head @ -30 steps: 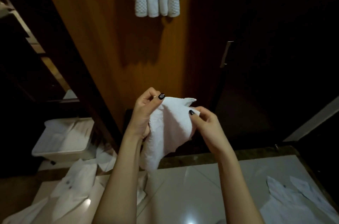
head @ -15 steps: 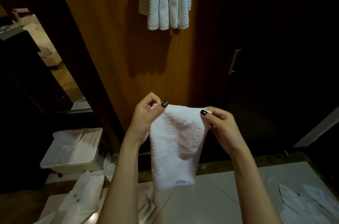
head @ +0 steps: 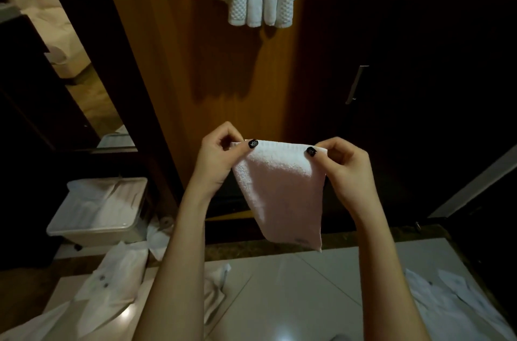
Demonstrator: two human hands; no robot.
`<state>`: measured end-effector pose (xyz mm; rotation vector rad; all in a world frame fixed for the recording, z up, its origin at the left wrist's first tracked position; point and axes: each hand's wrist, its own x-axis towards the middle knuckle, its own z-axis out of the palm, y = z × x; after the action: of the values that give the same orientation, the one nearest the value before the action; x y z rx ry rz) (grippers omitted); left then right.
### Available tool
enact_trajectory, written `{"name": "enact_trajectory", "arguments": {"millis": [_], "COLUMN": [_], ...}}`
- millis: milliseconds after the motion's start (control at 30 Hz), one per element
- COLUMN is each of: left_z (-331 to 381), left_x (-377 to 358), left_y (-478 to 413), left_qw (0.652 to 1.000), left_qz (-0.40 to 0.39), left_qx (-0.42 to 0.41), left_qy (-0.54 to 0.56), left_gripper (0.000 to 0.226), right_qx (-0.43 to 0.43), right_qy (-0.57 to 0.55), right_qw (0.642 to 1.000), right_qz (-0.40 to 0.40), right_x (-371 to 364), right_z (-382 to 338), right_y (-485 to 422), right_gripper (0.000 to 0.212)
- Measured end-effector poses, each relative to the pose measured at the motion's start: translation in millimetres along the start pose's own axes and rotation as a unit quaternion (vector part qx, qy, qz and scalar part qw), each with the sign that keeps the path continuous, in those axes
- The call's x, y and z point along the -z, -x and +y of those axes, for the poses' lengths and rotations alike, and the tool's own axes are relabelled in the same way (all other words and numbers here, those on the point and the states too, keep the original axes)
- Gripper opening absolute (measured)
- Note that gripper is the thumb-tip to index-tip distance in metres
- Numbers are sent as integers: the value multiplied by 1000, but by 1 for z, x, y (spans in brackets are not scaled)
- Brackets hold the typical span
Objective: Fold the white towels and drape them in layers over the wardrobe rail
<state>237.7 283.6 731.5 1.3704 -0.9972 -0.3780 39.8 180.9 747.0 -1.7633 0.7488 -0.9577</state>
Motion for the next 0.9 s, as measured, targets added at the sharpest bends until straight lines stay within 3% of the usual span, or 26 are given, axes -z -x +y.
{"name": "enact_trajectory", "arguments": {"millis": [200,433,533,633,700,767,900], "left_z": [6,13,14,18,21,26,35], "left_x": [1,6,7,3,0,-1,-7], "left_y": [3,12,15,16,16,14,12], "left_qw": [983,998,993,965,947,944,954], "left_qz": [14,0,-13,-45,-39,-34,-109], "left_qx": [19,46,39,27,-23,-66,-35], "left_qy": [-180,-48,-107,-257,-318,-322,-279], "left_gripper": [28,27,23,7,10,13,25], "right_qx": [37,21,21,26,31,38,54], "right_qy": [33,30,17,0,-1,0,12], "right_qw": [999,999,1000,1000,1000,999,998], "right_qz": [16,7,4,-2,-1,-3,-10], "right_x": [-9,-11,-11,-14,-17,-20,-23], "right_z": [-5,-4,-3,-4,-5,-5,-5], "right_y": [4,8,10,12,13,14,16], "right_gripper": [12,16,12,10,12,14,21]}}
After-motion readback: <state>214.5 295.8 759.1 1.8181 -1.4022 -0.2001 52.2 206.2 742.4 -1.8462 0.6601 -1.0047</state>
